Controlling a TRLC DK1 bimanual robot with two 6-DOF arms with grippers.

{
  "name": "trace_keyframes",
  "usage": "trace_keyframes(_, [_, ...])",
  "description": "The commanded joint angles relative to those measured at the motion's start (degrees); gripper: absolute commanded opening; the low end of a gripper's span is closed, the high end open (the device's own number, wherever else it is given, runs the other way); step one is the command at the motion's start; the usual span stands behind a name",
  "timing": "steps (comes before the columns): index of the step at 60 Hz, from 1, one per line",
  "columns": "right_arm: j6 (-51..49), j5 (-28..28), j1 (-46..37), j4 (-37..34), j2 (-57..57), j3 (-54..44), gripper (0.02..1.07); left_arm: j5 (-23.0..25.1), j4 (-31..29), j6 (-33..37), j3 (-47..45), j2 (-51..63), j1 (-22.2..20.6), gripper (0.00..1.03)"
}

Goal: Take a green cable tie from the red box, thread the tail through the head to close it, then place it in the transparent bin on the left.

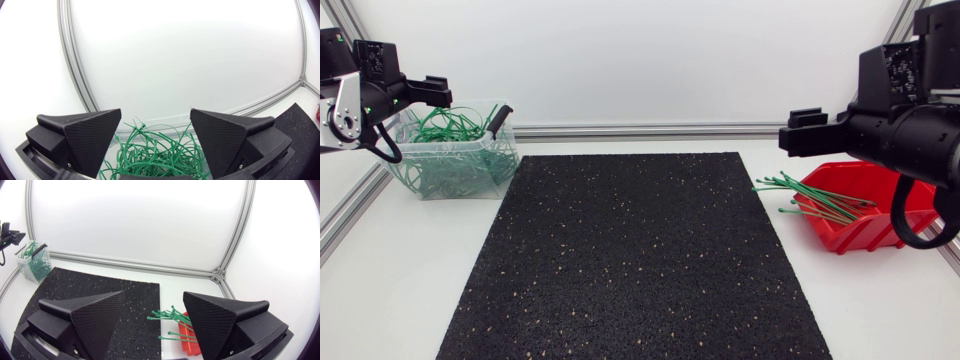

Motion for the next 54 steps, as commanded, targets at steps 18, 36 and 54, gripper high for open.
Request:
trace_keyframes(18, [-6.3, -0.4, -4.6, 12.0, -12.8, -14.8, 0.91, 1.4, 1.5, 0.7, -17.8, -15.7, 0.9, 1.0])
trace_keyframes(36, [-8.9, -1.2, -8.1, 15.8, -23.9, -22.5, 0.91, 4.0, 0.2, 0.7, -29.1, -29.1, 1.3, 1.0])
trace_keyframes(54, [-7.3, -7.6, -12.5, 16.7, -32.8, -30.2, 0.91, 5.5, 0.5, -1.4, -39.0, -38.3, 1.1, 1.0])
